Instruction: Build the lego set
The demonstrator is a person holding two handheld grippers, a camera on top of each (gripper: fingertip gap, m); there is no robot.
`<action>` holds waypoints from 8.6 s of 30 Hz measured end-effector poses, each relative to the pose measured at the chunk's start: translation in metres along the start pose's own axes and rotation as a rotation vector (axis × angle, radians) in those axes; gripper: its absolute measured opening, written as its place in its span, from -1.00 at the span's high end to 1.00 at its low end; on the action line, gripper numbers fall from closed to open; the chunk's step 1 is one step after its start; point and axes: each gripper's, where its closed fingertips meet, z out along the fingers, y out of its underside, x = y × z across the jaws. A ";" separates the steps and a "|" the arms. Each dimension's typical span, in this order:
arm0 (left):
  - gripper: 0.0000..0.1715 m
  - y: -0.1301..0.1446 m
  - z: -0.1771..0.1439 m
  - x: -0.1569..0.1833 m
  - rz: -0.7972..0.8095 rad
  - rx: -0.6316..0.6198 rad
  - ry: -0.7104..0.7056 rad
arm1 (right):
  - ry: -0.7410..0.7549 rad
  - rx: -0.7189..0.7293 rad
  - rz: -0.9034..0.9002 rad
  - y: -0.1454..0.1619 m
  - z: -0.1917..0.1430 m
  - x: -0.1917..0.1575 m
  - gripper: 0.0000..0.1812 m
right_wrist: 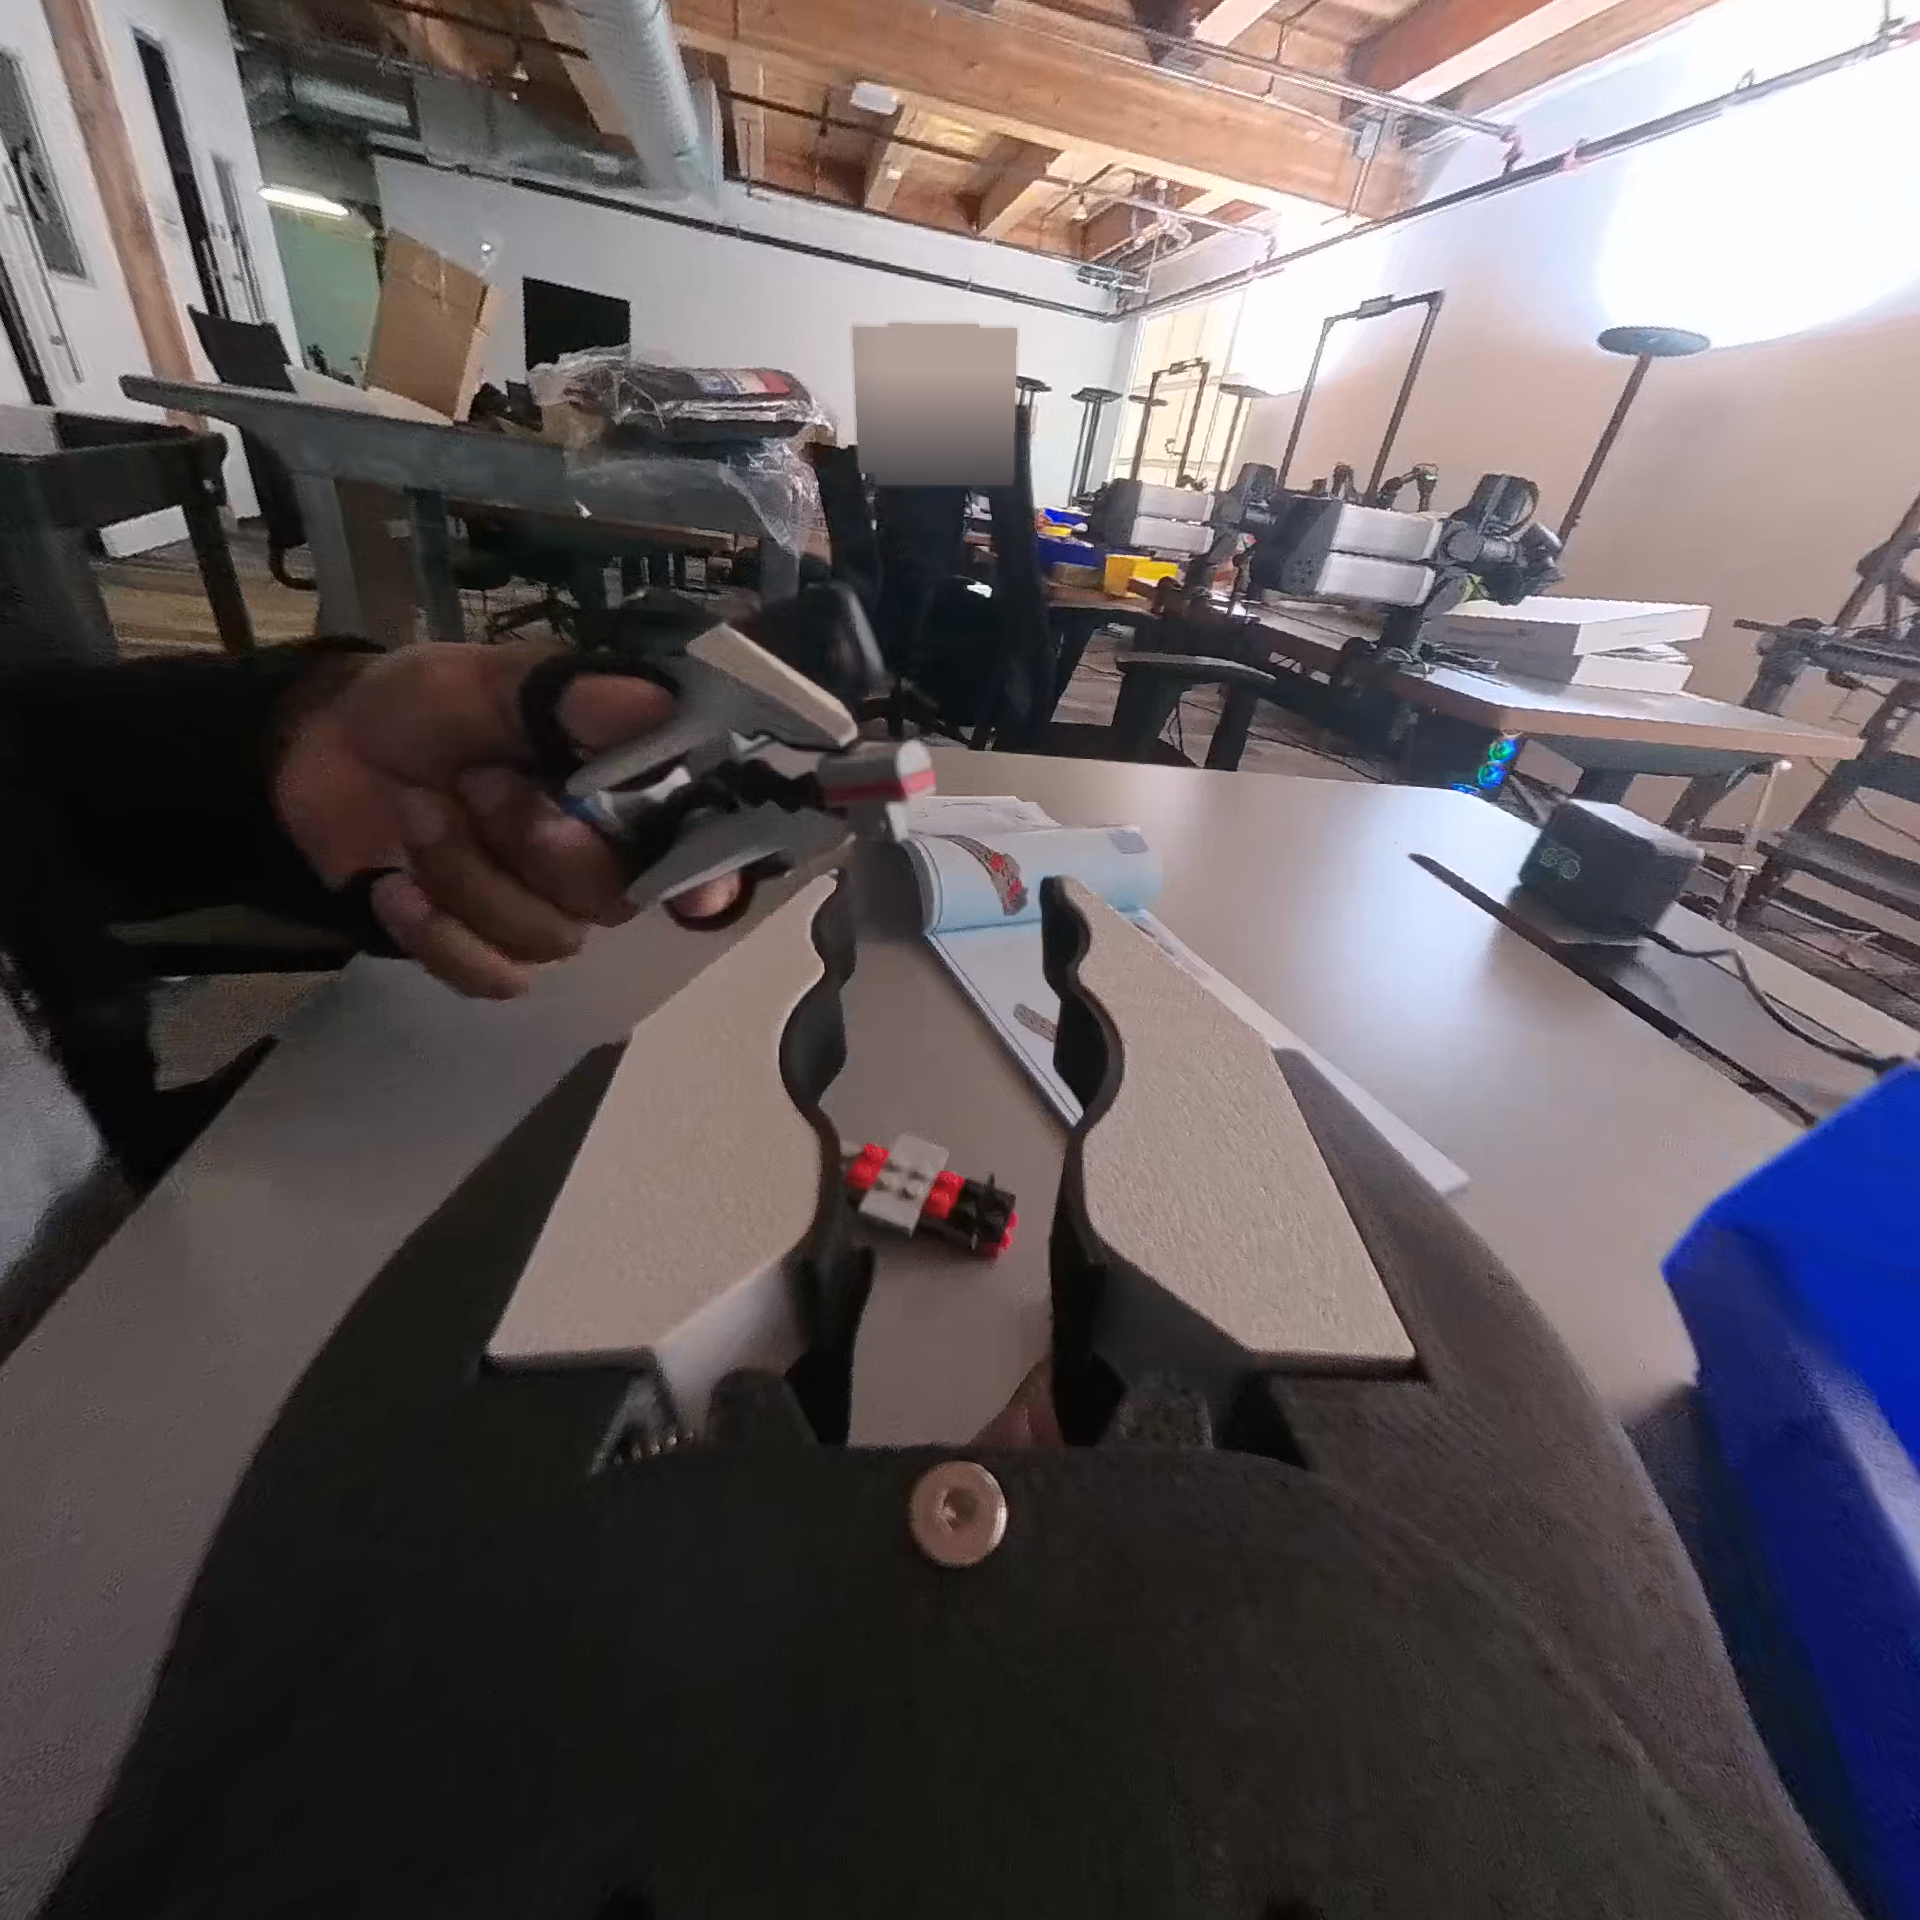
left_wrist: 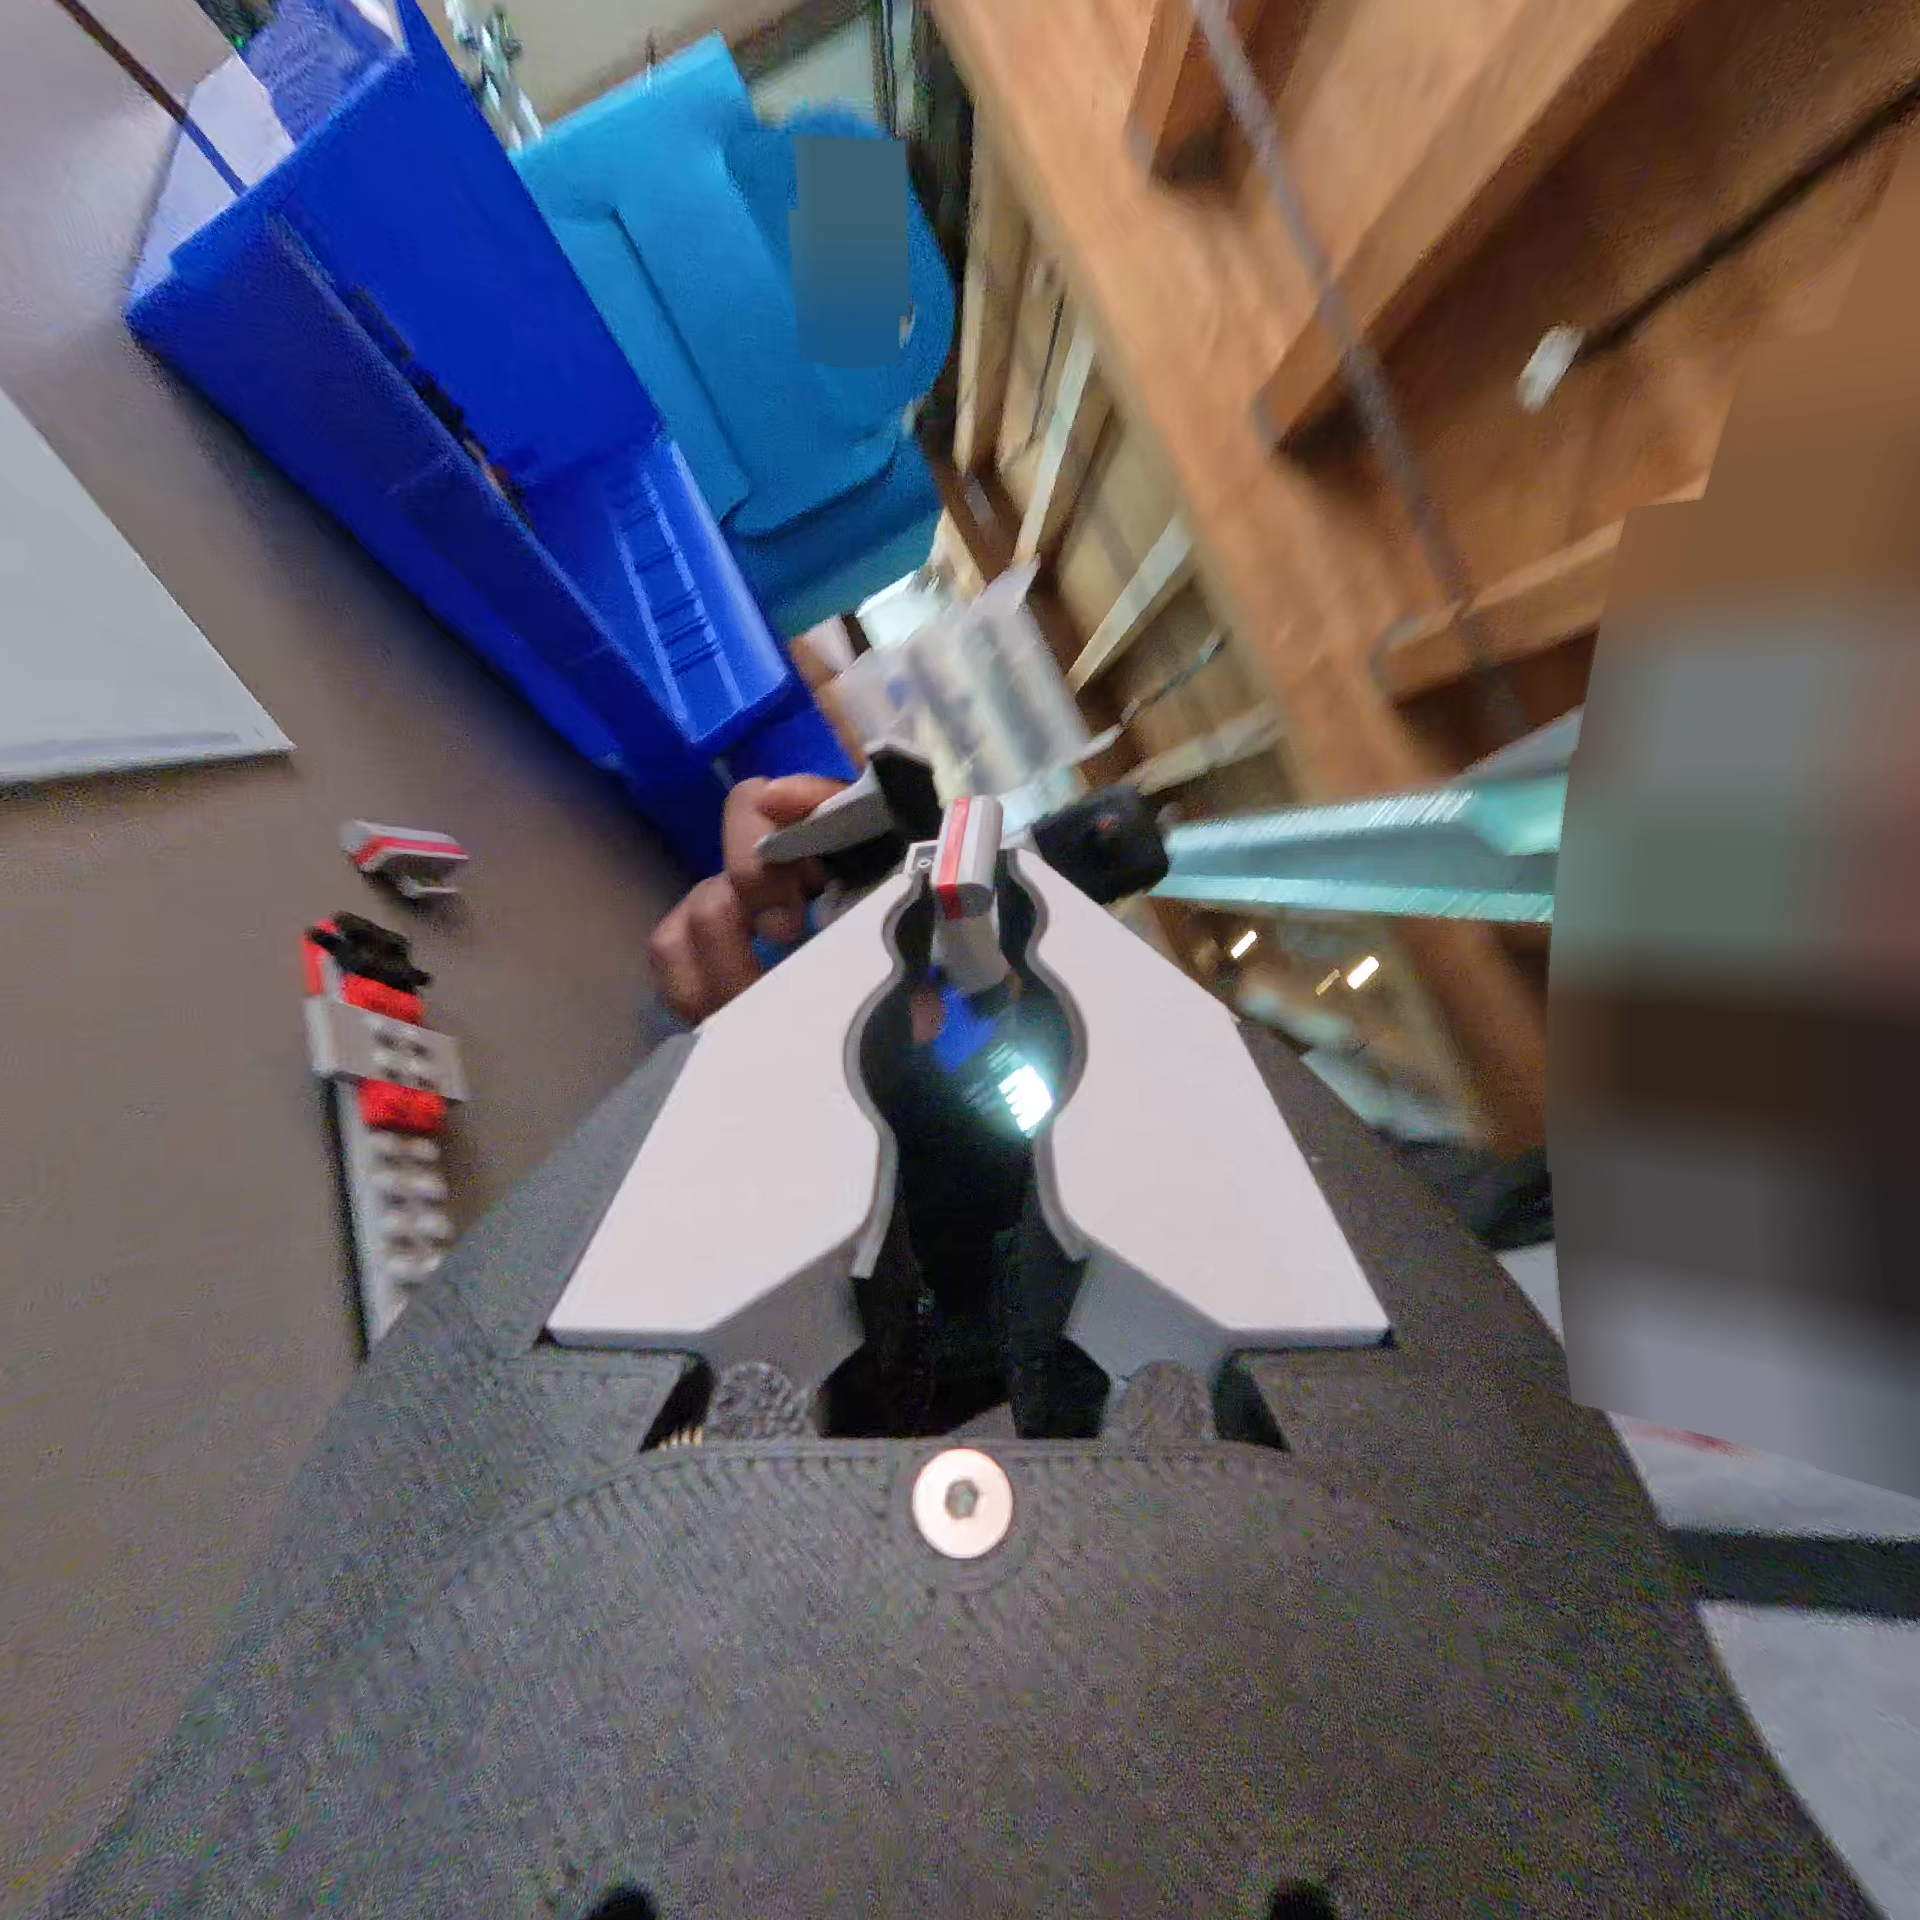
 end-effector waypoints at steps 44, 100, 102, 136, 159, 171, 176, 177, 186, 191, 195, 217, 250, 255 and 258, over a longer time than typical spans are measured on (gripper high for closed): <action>0.92 0.023 -0.025 -0.069 0.270 -0.292 -0.514 | 0.032 -0.481 0.007 0.070 0.045 -0.037 0.80; 0.79 0.034 -0.030 -0.110 0.216 -0.530 -0.686 | -0.448 -0.738 -0.100 0.120 0.020 -0.018 0.30; 0.80 0.034 -0.030 -0.110 0.222 -0.534 -0.689 | -0.446 -0.741 -0.099 0.120 0.020 -0.017 0.34; 0.81 0.046 -0.034 -0.105 0.379 -0.573 -0.721 | 0.049 -0.565 0.788 0.087 0.014 -0.078 0.42; 0.85 0.057 -0.029 -0.098 0.346 -0.563 -0.652 | 0.325 -0.647 0.581 0.100 -0.016 -0.042 0.32; 0.85 0.060 -0.024 -0.101 0.344 -0.585 -0.660 | 0.150 -0.824 0.308 0.120 -0.016 -0.026 0.62; 0.85 0.060 -0.022 -0.102 0.332 -0.594 -0.652 | 0.136 -0.824 0.306 0.121 -0.013 -0.022 0.78; 0.85 0.060 -0.022 -0.102 0.330 -0.595 -0.652 | 0.135 -0.821 0.309 0.121 -0.013 -0.022 0.78; 0.84 0.059 -0.020 -0.102 0.290 -0.595 -0.629 | 0.142 -0.788 0.291 0.116 -0.011 -0.021 0.78; 0.86 0.060 -0.020 -0.103 0.289 -0.597 -0.631 | 0.139 -0.790 0.284 0.116 -0.010 -0.022 0.78; 0.86 0.060 -0.020 -0.104 0.280 -0.604 -0.629 | 0.137 -0.796 0.285 0.117 -0.011 -0.022 0.78; 0.83 0.062 -0.020 -0.105 0.546 -0.781 -0.782 | 0.133 -0.815 0.289 0.121 -0.012 -0.022 0.79; 0.70 0.035 0.000 -0.048 -0.065 -0.481 -0.159 | 0.158 -0.477 -0.091 0.047 0.007 -0.008 0.79; 0.86 0.033 0.001 -0.036 -0.041 -0.476 -0.113 | 0.173 -0.465 -0.163 0.038 0.009 -0.009 0.79; 0.86 0.031 0.001 -0.031 -0.020 -0.463 -0.100 | 0.173 -0.443 -0.149 0.034 0.010 -0.009 0.79</action>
